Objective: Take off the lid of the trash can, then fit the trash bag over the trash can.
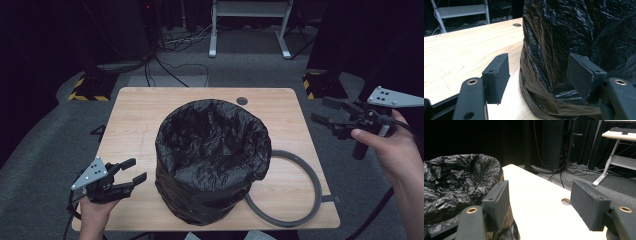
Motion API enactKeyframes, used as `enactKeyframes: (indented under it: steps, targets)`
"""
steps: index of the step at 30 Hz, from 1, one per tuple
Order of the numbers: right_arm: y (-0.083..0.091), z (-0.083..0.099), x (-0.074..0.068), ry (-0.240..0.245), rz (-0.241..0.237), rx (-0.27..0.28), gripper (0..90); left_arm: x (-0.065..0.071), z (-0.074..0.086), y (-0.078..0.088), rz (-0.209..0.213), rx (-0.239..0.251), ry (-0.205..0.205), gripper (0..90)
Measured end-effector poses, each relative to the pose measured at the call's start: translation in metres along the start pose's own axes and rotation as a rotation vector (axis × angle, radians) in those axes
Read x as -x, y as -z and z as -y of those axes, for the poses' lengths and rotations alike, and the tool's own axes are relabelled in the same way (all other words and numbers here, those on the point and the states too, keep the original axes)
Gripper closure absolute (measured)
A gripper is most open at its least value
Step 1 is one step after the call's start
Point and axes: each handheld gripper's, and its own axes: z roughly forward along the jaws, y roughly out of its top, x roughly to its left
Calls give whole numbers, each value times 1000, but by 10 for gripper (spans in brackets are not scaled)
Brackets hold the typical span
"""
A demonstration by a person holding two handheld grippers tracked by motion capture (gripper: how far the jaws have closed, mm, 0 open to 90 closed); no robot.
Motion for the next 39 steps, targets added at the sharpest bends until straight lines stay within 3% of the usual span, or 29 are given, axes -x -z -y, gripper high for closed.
enactKeyframes:
  steps: [2, 4, 16, 39]
  targets:
    - [3, 4, 2, -32, -12, -13, 356, 0, 0, 0, 0, 0, -1, 346]
    - [6, 8, 4, -7, 15, -14, 353, 0, 0, 0, -1, -1, -1, 345]
    - [17, 26, 12, -17, 43, -17, 334, 0, 0, 0, -6, -6, -3, 346]
    - [8, 95, 28, -86, 67, -111, 331, 0, 0, -3, -6, -15, -4, 345]
